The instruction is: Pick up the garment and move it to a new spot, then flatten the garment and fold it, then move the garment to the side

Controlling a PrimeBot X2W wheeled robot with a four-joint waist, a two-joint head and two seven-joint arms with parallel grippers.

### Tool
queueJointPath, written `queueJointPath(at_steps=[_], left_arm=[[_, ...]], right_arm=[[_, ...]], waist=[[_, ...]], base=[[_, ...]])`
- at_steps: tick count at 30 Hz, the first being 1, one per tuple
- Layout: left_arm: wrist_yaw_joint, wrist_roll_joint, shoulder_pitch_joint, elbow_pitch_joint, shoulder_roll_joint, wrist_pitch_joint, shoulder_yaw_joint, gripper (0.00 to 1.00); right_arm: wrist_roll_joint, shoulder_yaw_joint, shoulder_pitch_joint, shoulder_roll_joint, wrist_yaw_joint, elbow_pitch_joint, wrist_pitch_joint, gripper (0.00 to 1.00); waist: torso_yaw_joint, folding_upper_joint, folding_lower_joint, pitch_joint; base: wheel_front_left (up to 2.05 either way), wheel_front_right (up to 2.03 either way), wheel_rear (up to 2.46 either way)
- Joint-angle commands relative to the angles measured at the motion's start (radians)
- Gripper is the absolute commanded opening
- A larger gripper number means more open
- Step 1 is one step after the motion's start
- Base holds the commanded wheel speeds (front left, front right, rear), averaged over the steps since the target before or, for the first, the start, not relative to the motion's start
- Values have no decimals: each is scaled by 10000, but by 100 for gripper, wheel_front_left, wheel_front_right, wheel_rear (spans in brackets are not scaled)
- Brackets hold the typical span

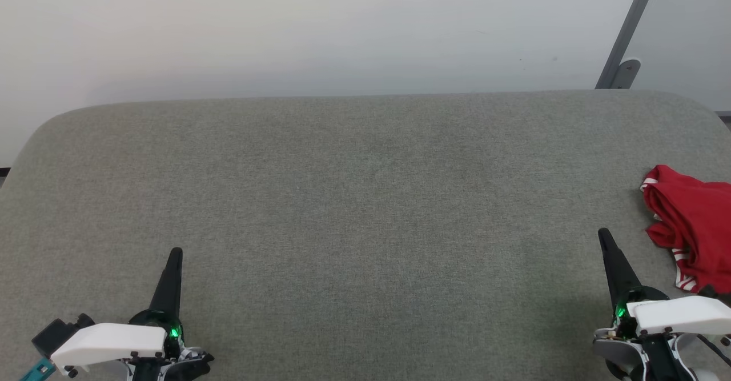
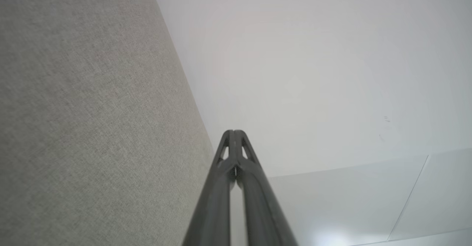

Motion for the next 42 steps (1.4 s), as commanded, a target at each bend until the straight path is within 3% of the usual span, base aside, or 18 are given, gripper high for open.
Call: queueJointPath(at_steps=[1, 30, 42], left_arm=[[16, -232, -230, -21, -3, 93, 60, 0], [20, -1891, -609, 126, -278, 646, 256, 0], [20, -1865, -596, 123, -278, 644, 257, 0]], right_arm=[[249, -32, -189, 32, 0, -7, 72, 0], [2092, -63, -414, 187, -3, 117, 433, 0], [2064, -59, -377, 179, -3, 115, 426, 0]], waist=[[-12, -1, 0, 6], [-191, -1, 0, 96], [-193, -1, 0, 97]], base=[[0, 0, 0], [0, 0, 0], [0, 0, 0]])
